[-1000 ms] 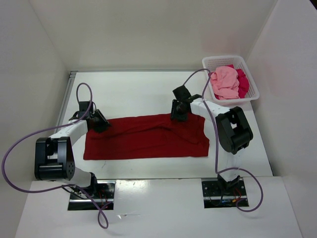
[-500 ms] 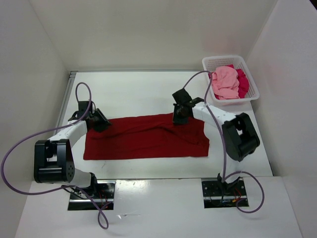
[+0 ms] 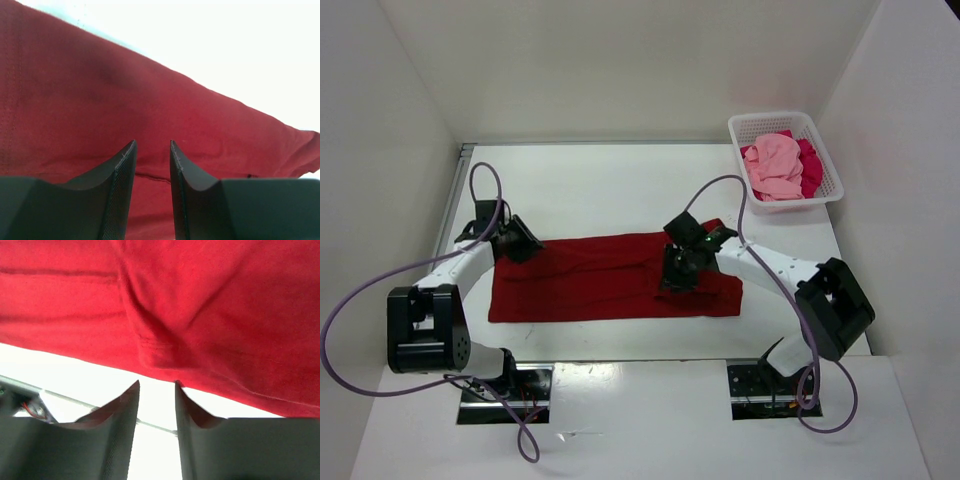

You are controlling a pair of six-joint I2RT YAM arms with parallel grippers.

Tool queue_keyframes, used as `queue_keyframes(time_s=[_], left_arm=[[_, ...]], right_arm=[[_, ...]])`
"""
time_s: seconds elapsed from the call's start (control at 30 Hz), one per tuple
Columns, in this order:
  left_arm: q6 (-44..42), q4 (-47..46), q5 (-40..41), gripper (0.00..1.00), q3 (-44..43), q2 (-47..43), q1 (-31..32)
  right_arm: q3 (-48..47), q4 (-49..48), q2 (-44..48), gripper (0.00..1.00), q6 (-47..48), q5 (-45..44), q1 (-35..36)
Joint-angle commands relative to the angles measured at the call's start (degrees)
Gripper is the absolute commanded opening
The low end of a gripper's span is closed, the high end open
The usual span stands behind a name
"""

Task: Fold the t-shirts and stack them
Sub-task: Fold the other side of the tshirt into a rectangle, then rotate the tshirt 90 degrees

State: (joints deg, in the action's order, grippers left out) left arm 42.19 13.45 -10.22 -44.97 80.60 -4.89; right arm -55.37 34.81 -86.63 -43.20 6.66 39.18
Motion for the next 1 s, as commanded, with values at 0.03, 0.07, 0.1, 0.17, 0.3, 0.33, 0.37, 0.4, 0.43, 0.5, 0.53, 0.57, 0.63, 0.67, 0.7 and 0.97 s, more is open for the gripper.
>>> queue_keyframes(time_s=[0.03,0.07,0.1,0.17,0.3,0.33,0.37,0.4,0.43,0.5,0.53,0.57,0.63,0.67,0.7,0.97], left_arm=[[-1.32,1.14,1.08,0.40,-3.37,-2.90,-1.27],[-1.33,1.66,1.77,0.40,-3.89,-3.51,-1.27],[-2.02,1.66,1.78,0.40,-3.90,-3.52,-1.27],[-2.03,1.66,1.78,0.40,-3.90,-4.04,-1.27],[-2.03,1.06,0.99,0.40,-3.37,-3.52,-1.27],[-2.03,0.53,0.99,0.40,-2.76,-3.52,-0.66],[-2.03,0.52,0.99,0.40,-2.75,-2.82,-0.13],[-1.51,-0.09,0.47,0.40,-2.75,-2.03,-0.12],[-1.50,-0.62,-0.15,0.40,-2.75,-2.02,-0.12],[-1.50,-1.14,-0.15,0.40,-2.75,-0.45,-0.12],[-1.50,-1.15,-0.15,0.40,-2.23,-0.44,-0.12],[-1.50,-1.15,-0.15,0.40,-2.23,0.69,-0.12],[-0.81,-1.68,-1.55,0.40,-1.70,2.01,-0.65],[-0.80,-2.46,-2.34,0.40,-1.18,3.32,-1.70],[-0.28,-3.16,-2.96,0.40,-1.17,3.95,-1.71],[1.40,-4.31,-7.01,0.41,-0.65,8.34,-9.26]], right_arm=[[-1.92,1.75,2.25,0.51,0.04,2.15,1.08],[-2.80,2.71,2.86,0.51,0.74,1.00,1.08],[-3.77,4.11,2.87,0.51,1.36,0.21,-0.06],[-5.87,4.13,3.49,0.38,2.50,-2.42,-1.64],[-5.02,1.68,1.38,0.16,3.74,-7.24,-5.42],[-3.27,-0.07,-0.02,0.13,3.74,-8.40,-6.47],[-2.47,-0.79,-0.55,0.12,3.74,-9.28,-7.01],[-1.67,-0.79,-1.08,0.10,3.04,-11.47,-7.01],[-0.54,-0.79,-1.08,0.08,3.03,-12.62,-7.62],[0.61,-0.79,-1.08,0.08,1.46,-13.86,-7.63],[2.18,-0.79,0.13,0.08,1.45,-13.86,-7.63],[3.16,-0.79,0.15,0.08,0.67,-13.25,-7.63],[6.41,-0.79,1.54,0.07,-1.27,-10.62,-7.63],[7.46,-0.79,1.55,0.07,-2.14,-9.74,-6.93],[9.13,-1.32,2.07,0.07,-4.15,-8.34,-6.40],[9.77,2.27,8.84,0.09,-8.04,-7.53,-4.46]])
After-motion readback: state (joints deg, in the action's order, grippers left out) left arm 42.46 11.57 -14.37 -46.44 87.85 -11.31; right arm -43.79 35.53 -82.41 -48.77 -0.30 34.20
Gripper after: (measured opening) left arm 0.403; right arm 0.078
